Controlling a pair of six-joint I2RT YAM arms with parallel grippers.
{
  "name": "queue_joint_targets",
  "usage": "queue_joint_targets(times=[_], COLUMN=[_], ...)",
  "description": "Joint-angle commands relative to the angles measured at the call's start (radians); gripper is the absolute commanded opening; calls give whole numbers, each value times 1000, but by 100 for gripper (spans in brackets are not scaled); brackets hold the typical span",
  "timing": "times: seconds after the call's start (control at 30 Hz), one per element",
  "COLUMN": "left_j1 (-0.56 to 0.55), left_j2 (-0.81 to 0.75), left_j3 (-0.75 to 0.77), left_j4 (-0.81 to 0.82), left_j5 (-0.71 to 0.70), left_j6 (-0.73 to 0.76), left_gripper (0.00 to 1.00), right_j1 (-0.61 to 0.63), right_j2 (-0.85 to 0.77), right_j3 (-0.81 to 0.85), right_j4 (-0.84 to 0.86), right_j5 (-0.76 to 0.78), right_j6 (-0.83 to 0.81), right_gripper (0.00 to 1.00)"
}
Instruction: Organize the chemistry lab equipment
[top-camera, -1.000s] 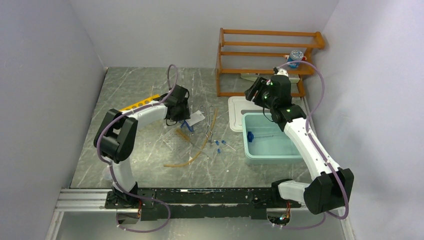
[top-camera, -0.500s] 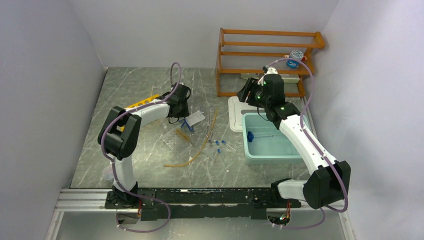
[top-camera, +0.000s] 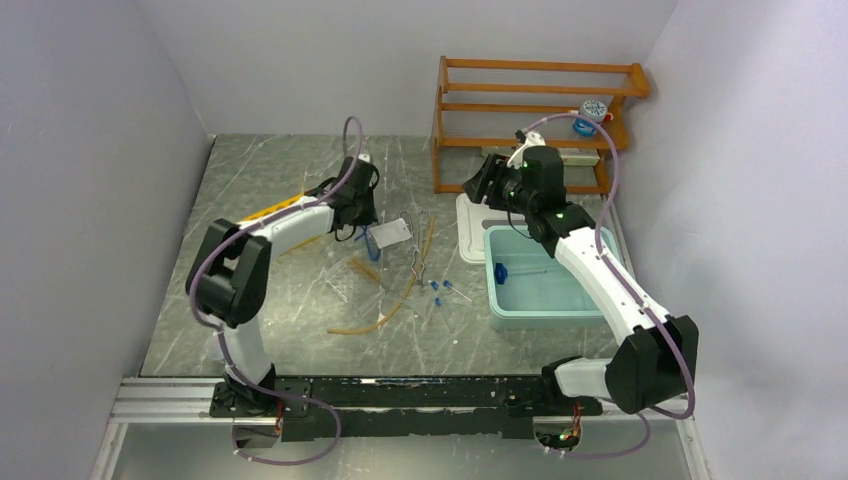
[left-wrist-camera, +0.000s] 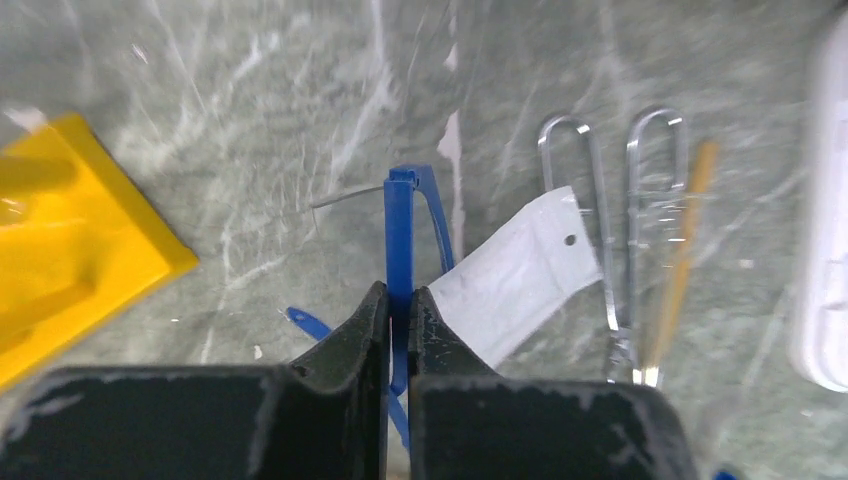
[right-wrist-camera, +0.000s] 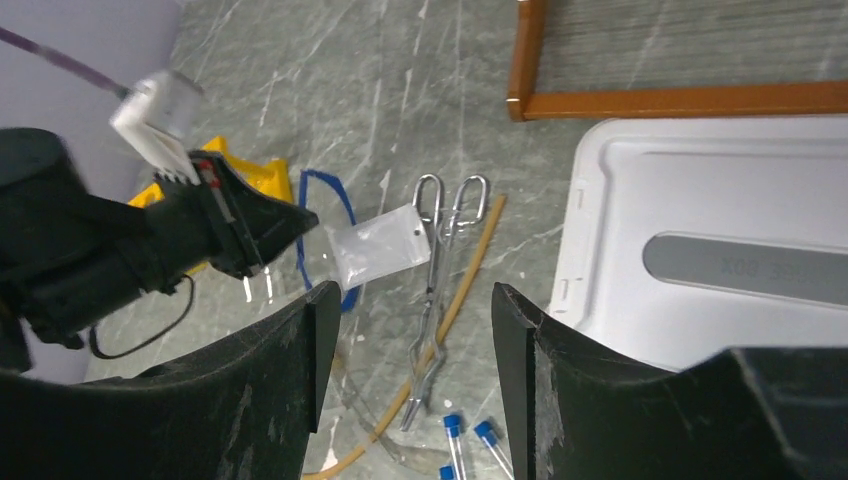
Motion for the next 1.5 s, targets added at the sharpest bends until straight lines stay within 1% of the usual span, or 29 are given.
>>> queue_joint_targets(times=[0.0, 0.17, 0.3, 0.47, 0.57, 0.67, 0.87, 0.97, 1.17, 1.23, 1.37, 1.47], left_j1=[-8, -8, -8, -8, -8, -8, -8, -8, -8, -8, -8, -8], left_j2=[-176, -298, -371, -406, -405, -406, -418, -418, -421, -423, -420, -411], left_j3=[9, -16, -42, -13, 12, 10, 1, 1, -2, -4, 0, -9], left_j4=[87, 157, 224, 244, 245, 248, 280, 284, 276, 278, 284, 316], left_j5=[17, 112, 188, 352, 450, 515, 560, 574, 577, 577, 581, 595], left_j6=[71, 101, 124, 143, 147, 140, 116, 107, 111, 107, 82, 17], left_gripper=[5, 5, 5, 5, 5, 5, 5, 5, 5, 5, 5, 7], right_j1=[23, 51, 74, 127, 157, 167, 172, 174, 178, 177, 178, 177], right_j2=[31, 72, 116, 193, 231, 262, 287, 300, 294, 291, 281, 257], right_j3=[8, 23, 57, 152, 205, 233, 242, 251, 243, 241, 227, 194], right_j4=[80, 114, 121, 92, 88, 98, 95, 85, 90, 95, 122, 168], right_j5=[-87, -145, -211, -286, -286, -272, -216, -235, -201, -202, -228, -249], right_j6=[14, 34, 18, -42, -60, -48, -62, -73, -76, -72, -41, 10], right_gripper=[61, 61, 63, 66, 67, 67, 64, 59, 53, 45, 25, 18])
